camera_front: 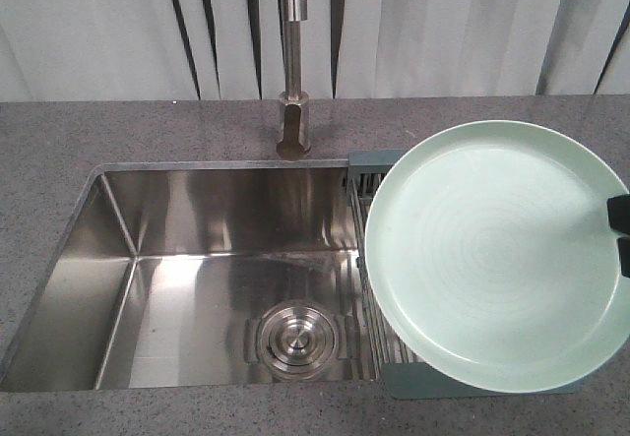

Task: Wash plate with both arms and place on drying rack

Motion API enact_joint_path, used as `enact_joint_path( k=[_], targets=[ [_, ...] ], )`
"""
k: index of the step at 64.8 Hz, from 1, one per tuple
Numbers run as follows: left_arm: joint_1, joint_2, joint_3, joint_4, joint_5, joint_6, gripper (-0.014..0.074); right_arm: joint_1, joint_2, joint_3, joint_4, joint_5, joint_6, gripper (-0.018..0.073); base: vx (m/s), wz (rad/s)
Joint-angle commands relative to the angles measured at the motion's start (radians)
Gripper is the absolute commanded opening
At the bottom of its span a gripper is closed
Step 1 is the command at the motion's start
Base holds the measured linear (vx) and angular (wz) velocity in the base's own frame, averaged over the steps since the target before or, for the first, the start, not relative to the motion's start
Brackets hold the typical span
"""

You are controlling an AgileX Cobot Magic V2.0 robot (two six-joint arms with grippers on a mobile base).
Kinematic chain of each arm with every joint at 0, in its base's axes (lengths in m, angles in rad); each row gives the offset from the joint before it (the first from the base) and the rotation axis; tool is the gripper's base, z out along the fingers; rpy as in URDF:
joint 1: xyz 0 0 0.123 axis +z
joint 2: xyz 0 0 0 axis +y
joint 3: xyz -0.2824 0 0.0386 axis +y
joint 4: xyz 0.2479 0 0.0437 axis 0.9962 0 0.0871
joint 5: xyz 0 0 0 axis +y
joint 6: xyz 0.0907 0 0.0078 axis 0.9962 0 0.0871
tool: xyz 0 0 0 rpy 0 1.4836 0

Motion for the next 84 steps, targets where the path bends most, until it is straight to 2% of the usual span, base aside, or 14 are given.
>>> enact_joint_path(
  k=[1, 84],
  targets=[
    [-0.007, -0.015, 0.022, -0.008, -0.068, -0.003, -0.0006, -0.005, -0.006, -0.028, 0.012, -0.065, 0.000, -0.0006, 0.00, 0.00],
    [-0.007, -0.015, 0.022, -0.008, -0.068, -0.003, -0.0006, -0.005, -0.006, -0.028, 0.012, -0.064, 0.000, -0.0006, 0.00, 0.00]
  ],
)
